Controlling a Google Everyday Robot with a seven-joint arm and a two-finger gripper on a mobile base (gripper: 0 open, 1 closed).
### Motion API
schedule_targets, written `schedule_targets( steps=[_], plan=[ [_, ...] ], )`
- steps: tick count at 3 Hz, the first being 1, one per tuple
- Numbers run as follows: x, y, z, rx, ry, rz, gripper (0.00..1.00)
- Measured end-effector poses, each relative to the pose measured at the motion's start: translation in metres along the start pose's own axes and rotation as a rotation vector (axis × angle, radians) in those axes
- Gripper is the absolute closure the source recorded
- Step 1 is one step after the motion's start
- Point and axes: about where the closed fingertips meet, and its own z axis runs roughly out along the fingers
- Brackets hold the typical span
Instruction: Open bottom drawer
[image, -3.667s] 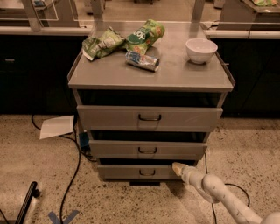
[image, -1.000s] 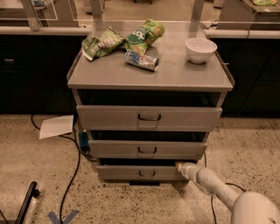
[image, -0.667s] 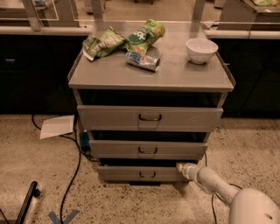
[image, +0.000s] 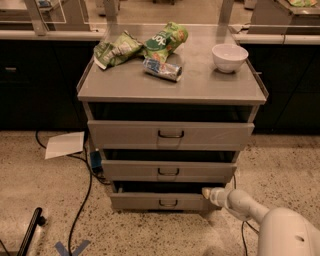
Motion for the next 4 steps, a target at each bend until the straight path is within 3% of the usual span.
schedule_targets(
  steps=[1, 2, 3, 4],
  plan=[
    [0.025, 0.016, -0.027, -0.083, 0.194, 0.091, 1.00],
    [0.053, 0.024, -0.055, -0.149, 0.341, 0.147, 1.00],
    [0.053, 0.024, -0.055, -0.149, 0.341, 0.147, 1.00],
    [0.072, 0.026, -0.050, -0.155, 0.378, 0.177, 1.00]
  ],
)
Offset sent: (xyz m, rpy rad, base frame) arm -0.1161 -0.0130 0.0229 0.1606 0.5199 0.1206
